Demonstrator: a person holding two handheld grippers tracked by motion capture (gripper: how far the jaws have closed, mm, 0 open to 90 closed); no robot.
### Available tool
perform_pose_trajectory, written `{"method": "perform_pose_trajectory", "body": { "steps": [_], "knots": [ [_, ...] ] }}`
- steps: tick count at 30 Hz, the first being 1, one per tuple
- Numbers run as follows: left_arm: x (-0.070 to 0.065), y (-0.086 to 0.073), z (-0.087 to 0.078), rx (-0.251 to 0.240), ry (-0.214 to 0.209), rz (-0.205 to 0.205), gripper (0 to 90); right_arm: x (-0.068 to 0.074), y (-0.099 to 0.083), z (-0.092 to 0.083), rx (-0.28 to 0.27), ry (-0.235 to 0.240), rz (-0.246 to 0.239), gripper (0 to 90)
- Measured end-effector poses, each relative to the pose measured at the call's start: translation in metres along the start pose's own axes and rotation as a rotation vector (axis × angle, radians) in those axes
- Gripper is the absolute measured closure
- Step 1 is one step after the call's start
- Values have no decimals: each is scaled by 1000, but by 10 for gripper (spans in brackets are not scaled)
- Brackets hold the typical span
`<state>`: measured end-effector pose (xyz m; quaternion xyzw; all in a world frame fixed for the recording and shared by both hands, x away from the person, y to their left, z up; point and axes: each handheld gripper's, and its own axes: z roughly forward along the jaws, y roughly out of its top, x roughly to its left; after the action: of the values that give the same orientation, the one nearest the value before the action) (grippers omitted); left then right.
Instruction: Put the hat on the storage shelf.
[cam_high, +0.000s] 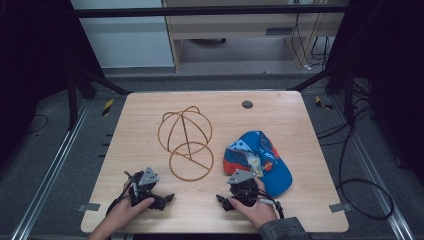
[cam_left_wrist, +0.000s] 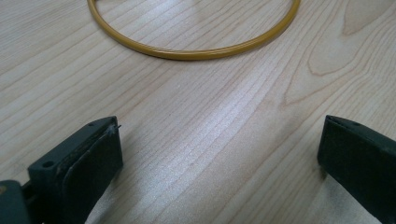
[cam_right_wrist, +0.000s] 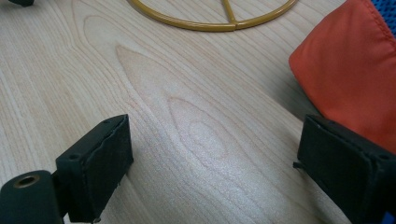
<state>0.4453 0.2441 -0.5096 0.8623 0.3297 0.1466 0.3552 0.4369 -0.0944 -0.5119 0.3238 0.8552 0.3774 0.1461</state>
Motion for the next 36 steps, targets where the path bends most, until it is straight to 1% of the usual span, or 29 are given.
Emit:
{"method": "perform_pose_trajectory", "body": {
  "steps": [15,18,19,21,23,24,25,26,28,30,31,33,36],
  "knots": [
    [0,0,0,2,2,0,0,0,0,0,-2,3,1,102],
    [0,0,0,2,2,0,0,0,0,0,1,-8,4,112],
    [0,0,0,2,2,-1,0,0,2,-1,14,-19,6,127],
    [0,0,0,2,2,-1,0,1,5,-7,24,-33,-16,129],
    [0,0,0,2,2,-1,0,1,12,-17,24,-30,-18,116],
    [0,0,0,2,2,-1,0,1,16,-22,25,-27,-29,106],
    [0,0,0,2,2,-1,0,1,19,-26,28,-34,-43,104],
    [0,0,0,2,2,-1,0,0,25,-34,32,-52,-62,109],
    [0,0,0,2,2,-1,0,-4,32,-45,38,-56,-63,132],
    [0,0,-1,4,3,1,0,-10,37,-56,39,-66,-60,133],
    [-1,0,0,2,2,-2,0,-13,39,-61,42,-66,-60,135],
    [0,0,-1,5,3,2,0,-19,42,-72,41,-85,-60,147],
    [-1,0,0,2,3,-2,0,-27,44,-85,45,-97,-59,159]
  ]
}}
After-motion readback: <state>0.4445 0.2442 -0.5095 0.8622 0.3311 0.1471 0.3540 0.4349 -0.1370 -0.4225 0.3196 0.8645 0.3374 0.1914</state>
